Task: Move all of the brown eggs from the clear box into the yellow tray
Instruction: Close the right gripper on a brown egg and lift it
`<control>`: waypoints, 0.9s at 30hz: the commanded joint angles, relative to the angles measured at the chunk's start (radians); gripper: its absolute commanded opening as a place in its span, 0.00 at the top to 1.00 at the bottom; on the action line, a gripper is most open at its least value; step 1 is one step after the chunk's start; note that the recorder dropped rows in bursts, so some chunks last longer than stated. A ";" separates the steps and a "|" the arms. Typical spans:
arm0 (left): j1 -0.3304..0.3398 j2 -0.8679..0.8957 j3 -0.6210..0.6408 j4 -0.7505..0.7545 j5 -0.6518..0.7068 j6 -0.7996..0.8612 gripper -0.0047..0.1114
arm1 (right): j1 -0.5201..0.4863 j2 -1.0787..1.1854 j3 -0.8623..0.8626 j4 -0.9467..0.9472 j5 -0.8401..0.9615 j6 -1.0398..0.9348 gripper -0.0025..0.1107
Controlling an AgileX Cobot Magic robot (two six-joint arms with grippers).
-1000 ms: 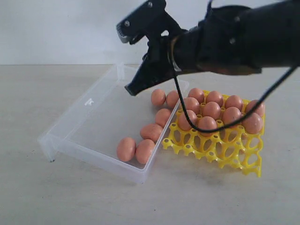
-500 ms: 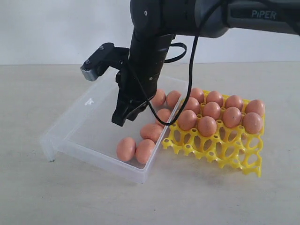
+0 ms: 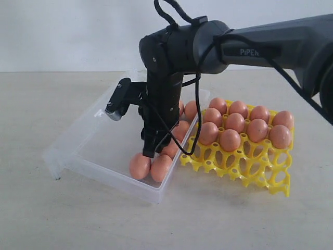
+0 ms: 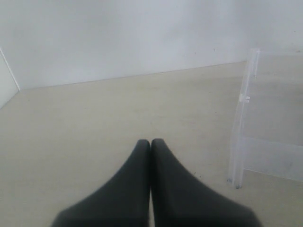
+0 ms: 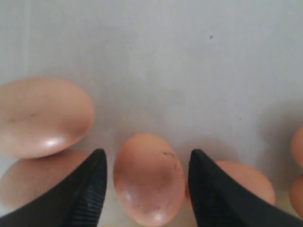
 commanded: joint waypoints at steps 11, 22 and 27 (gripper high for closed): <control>-0.001 -0.002 0.003 -0.004 -0.007 -0.009 1.00 | -0.093 0.055 -0.003 0.133 -0.025 -0.019 0.52; -0.001 -0.002 0.003 -0.004 -0.007 -0.009 1.00 | -0.093 0.099 -0.003 0.114 -0.029 -0.029 0.63; -0.001 -0.002 0.003 -0.004 -0.007 -0.009 1.00 | -0.093 0.099 -0.003 0.105 -0.041 -0.008 0.98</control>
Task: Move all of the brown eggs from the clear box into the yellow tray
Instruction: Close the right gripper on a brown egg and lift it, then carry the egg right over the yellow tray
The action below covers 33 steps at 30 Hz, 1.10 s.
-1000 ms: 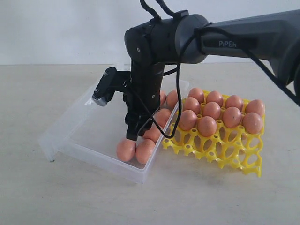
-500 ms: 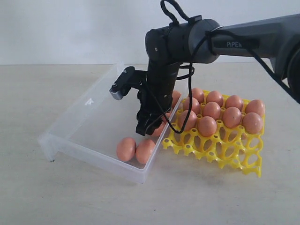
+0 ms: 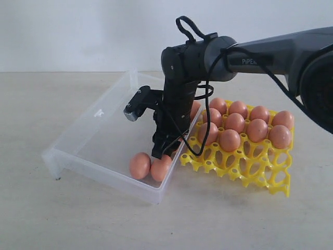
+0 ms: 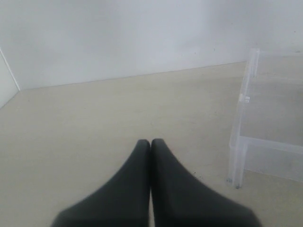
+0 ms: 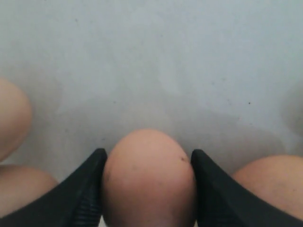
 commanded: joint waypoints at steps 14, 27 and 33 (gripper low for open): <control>-0.001 -0.002 0.003 -0.004 -0.007 -0.009 1.00 | -0.003 -0.188 0.003 0.036 -0.004 0.138 0.98; -0.001 -0.002 0.003 -0.004 -0.007 -0.009 1.00 | -0.072 -0.737 0.769 0.341 -0.837 0.139 0.98; -0.001 -0.002 0.003 -0.004 -0.007 -0.009 1.00 | -0.166 -0.906 1.170 0.368 -1.340 0.220 0.98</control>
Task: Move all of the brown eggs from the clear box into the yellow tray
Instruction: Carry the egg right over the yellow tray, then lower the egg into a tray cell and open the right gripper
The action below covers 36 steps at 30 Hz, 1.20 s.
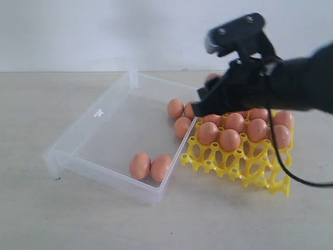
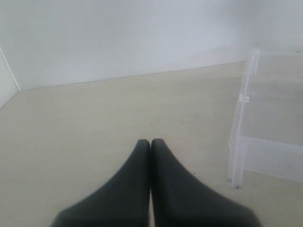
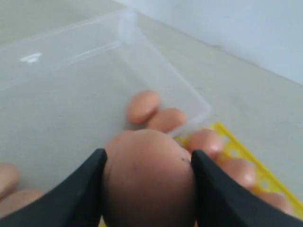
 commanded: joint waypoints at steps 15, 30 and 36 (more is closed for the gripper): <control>-0.001 -0.002 0.003 -0.004 -0.007 -0.009 1.00 | -0.618 0.120 0.075 -1.839 -0.920 1.719 0.98; -0.001 -0.002 0.003 -0.004 -0.007 -0.009 1.00 | -0.663 0.279 0.072 -1.991 -0.871 1.719 0.98; -0.001 -0.002 0.003 -0.004 -0.007 -0.009 1.00 | -0.663 0.360 0.072 -1.949 -0.870 1.693 0.98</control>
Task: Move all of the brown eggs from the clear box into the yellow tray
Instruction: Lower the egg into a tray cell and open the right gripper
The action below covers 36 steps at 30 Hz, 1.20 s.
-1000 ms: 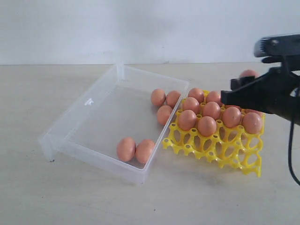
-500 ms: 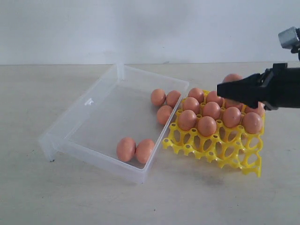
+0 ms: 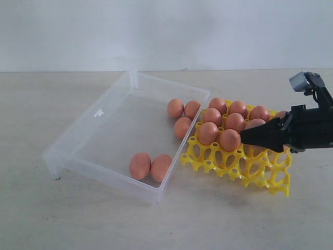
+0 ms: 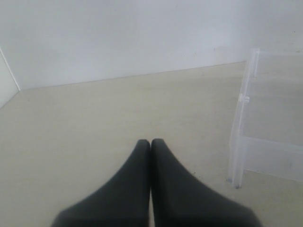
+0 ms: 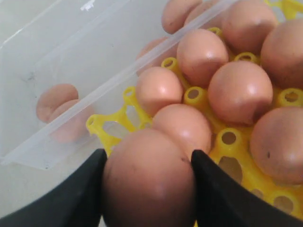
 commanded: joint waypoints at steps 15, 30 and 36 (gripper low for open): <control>-0.001 -0.002 0.003 -0.004 -0.007 -0.009 1.00 | 0.016 0.084 0.005 0.169 0.054 -0.234 0.98; -0.001 -0.002 0.003 -0.004 -0.007 -0.009 1.00 | 0.069 0.089 0.005 0.251 0.166 -0.349 0.88; -0.001 -0.002 0.003 -0.004 -0.007 -0.009 1.00 | 0.069 0.089 0.005 0.270 0.161 -0.349 0.57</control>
